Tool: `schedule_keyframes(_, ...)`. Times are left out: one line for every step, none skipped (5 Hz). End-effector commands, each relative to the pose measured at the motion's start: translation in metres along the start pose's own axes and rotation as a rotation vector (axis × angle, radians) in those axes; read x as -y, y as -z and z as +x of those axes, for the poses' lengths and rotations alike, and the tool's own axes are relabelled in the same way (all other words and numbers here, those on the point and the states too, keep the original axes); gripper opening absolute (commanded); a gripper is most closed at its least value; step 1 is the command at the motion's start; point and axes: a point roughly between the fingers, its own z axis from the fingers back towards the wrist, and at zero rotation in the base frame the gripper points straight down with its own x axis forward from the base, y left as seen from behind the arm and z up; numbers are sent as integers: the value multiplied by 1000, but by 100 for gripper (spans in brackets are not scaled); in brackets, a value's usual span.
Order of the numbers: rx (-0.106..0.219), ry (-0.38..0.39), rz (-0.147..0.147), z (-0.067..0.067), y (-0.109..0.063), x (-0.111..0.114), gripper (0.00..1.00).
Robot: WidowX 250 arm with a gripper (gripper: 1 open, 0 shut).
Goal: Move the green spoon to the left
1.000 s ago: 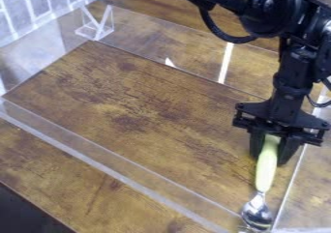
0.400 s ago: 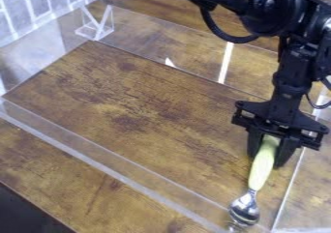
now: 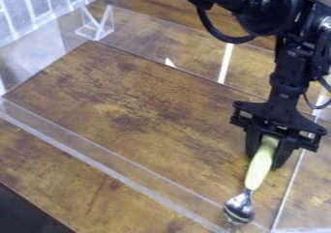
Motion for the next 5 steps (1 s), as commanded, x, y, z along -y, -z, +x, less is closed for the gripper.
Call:
schedule_keyframes(-7, 33, -6, 0, -16, -1, 0)
schedule_keyframes(-19, 18, -12, 4, -20, -10, 0)
schedule_keyframes(-30, 8, -15, 10, -25, -19, 0)
schedule_keyframes(-36, 28, -11, 12, -22, -12, 0)
schedule_keyframes(-42, 51, -14, 10, -21, -3, 0)
